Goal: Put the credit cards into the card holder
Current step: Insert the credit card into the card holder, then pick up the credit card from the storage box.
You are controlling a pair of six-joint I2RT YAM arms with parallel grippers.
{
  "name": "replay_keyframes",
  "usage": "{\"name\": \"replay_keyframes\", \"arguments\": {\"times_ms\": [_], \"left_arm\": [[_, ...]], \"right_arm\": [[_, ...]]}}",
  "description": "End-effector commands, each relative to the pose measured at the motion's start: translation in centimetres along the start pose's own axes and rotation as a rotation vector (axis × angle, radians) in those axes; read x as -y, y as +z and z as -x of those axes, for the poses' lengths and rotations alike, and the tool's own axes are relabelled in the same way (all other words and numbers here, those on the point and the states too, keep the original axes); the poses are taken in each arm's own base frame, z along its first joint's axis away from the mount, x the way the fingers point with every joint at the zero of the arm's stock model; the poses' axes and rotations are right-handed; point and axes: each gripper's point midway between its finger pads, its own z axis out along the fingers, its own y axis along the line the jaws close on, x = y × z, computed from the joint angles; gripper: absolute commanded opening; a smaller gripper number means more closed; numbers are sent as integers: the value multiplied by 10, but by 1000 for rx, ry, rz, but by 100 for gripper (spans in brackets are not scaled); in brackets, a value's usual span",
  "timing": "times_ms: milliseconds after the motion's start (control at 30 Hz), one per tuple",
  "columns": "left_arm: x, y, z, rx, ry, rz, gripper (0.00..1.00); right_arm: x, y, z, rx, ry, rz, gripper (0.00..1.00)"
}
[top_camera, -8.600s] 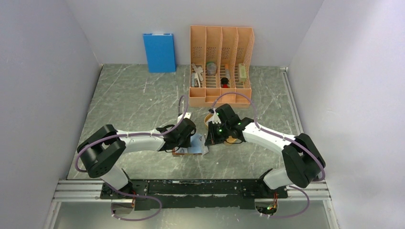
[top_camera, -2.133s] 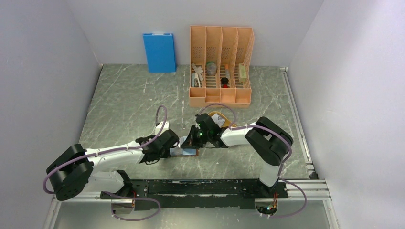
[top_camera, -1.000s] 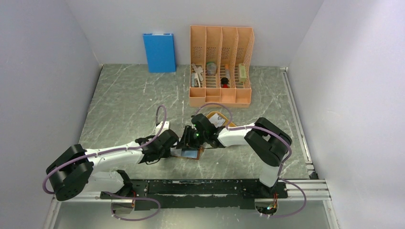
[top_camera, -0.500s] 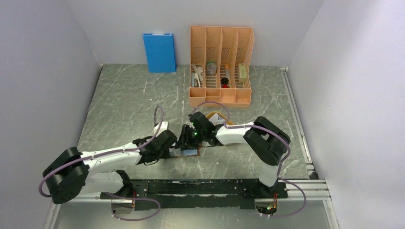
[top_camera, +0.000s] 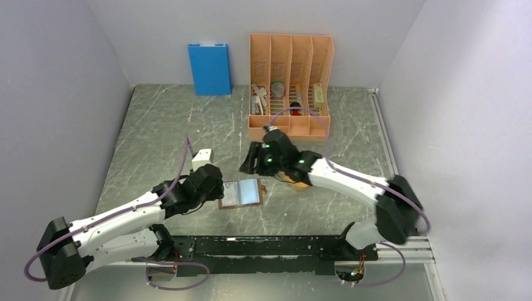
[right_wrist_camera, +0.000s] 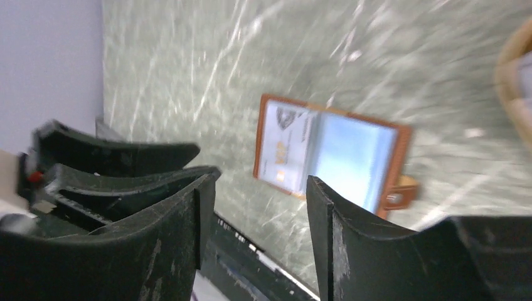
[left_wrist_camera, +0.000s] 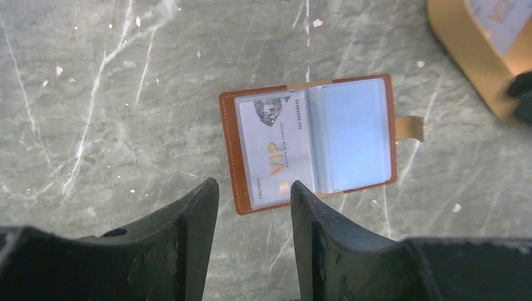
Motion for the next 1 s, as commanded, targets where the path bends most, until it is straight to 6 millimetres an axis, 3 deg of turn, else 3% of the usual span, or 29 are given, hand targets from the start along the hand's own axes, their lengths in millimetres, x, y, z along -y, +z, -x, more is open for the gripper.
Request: {"name": "replay_keyframes", "arguments": {"times_ms": [0, 67, 167, 300, 567, 967], "left_arm": [[1, -20, 17, 54, 25, -61, 50], [5, -25, 19, 79, 35, -114, 50], [9, -27, 14, 72, 34, -165, 51], [11, -24, 6, 43, 18, -171, 50], [4, -20, 6, 37, 26, -120, 49], [-4, -15, 0, 25, 21, -75, 49]], "right_arm": [[60, -62, 59, 315, 40, -202, 59], [86, -73, 66, 349, 144, -173, 59], [121, -76, 60, 352, 244, -186, 59], [148, -72, 54, 373, 310, -235, 62], [166, -50, 55, 382, 409, -208, 64], [185, -26, 50, 351, 516, -221, 58]]}}
